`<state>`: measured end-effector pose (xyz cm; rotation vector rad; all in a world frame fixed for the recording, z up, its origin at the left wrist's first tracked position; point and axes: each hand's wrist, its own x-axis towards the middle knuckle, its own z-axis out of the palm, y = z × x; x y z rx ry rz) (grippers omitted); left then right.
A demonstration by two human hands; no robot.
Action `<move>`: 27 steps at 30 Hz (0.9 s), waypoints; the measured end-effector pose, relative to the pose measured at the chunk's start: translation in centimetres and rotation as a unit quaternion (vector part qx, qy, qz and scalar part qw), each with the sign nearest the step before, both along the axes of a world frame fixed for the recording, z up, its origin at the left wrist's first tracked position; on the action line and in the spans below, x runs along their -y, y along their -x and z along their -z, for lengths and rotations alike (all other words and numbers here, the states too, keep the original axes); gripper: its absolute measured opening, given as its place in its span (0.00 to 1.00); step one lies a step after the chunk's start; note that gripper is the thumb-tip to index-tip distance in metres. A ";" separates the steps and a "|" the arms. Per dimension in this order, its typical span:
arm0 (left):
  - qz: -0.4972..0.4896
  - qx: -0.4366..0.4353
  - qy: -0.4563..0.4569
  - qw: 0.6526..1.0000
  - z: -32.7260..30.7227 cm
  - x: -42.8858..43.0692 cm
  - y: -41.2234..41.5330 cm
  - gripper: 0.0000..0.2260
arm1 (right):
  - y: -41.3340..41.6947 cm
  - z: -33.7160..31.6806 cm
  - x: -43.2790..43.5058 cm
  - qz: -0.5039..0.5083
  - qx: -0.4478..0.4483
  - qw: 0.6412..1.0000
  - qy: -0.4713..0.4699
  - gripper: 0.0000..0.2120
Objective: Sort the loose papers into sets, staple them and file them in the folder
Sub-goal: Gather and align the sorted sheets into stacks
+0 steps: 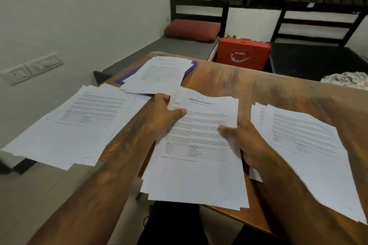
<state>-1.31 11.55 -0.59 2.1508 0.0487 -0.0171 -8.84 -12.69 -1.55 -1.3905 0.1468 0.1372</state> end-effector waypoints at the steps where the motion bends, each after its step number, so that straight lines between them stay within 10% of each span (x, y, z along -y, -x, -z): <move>1: -0.005 -0.007 0.032 0.999 -0.4 0.1 0.1 0.29 | -0.1 0.0 -0.1 0.004 0.015 1.000 0.001 0.15; 5: -0.023 -0.012 0.252 0.967 -3.0 0.4 -0.1 0.20 | 0.0 -2.6 -0.6 0.045 0.092 0.995 0.013 0.15; 13: 0.018 0.153 0.375 0.914 -10.1 0.0 1.1 0.09 | -2.3 -9.0 -0.4 0.107 0.225 0.965 0.078 0.14; 27: 0.006 -0.033 0.126 0.991 -2.4 -0.9 1.7 0.25 | -2.0 -2.5 0.4 0.100 0.103 0.980 0.141 0.11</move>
